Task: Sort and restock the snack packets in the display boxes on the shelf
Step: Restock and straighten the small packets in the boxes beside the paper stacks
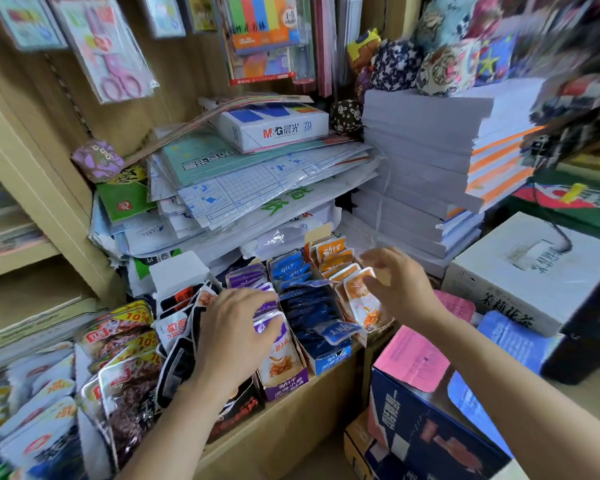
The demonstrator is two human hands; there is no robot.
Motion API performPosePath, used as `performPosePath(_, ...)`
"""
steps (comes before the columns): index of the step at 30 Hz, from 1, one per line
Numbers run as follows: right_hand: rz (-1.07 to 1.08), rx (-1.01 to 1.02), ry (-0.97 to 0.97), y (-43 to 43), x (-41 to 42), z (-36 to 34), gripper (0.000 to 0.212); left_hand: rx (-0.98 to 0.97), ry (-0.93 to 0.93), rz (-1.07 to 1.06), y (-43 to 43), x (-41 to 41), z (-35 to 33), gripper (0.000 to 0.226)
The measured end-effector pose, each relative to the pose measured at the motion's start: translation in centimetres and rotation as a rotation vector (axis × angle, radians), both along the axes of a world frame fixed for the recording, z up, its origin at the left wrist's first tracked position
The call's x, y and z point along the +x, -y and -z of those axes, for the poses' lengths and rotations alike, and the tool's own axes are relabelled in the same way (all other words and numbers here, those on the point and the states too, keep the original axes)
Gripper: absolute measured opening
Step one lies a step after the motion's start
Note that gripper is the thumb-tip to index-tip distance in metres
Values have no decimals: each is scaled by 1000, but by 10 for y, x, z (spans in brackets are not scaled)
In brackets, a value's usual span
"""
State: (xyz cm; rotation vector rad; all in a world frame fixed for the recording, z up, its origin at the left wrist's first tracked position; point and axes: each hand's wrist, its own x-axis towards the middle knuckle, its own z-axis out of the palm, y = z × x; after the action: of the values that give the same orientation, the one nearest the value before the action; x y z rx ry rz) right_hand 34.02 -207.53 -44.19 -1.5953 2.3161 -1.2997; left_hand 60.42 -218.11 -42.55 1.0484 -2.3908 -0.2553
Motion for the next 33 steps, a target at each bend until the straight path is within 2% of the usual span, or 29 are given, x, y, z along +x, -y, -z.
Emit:
performPosePath(3, 88, 62, 49, -2, -22, 5, 30, 3, -75, 86, -7, -18, -3, 38)
performPosePath(9, 28, 149, 98, 7, -28, 17, 35, 19, -76, 243, -8, -60, -1, 44)
performPosePath(14, 13, 36, 277, 31, -26, 19, 36, 89, -169, 246, 13, -95, -7, 41)
performPosePath(17, -23, -4, 342, 47, -23, 16, 47, 151, -104, 209, 29, -110, -8, 49)
performPosePath(21, -123, 69, 120, 68, -19, 18, 61, 234, 38, 187, 51, -119, 0, 56)
performPosePath(23, -139, 154, 10, 73, -21, 25, 65, 193, 131, 163, 59, -120, 4, 54)
performPosePath(26, -113, 182, -62, 68, -27, 26, 52, 158, 165, 150, 70, -119, 8, 48)
performPosePath(29, -156, 134, -23, 58, -29, 19, 28, 142, 144, 145, 75, -119, 9, 44)
performPosePath(33, -167, 140, 15, 49, -27, 15, 12, 90, 123, 108, 83, -119, 9, 39)
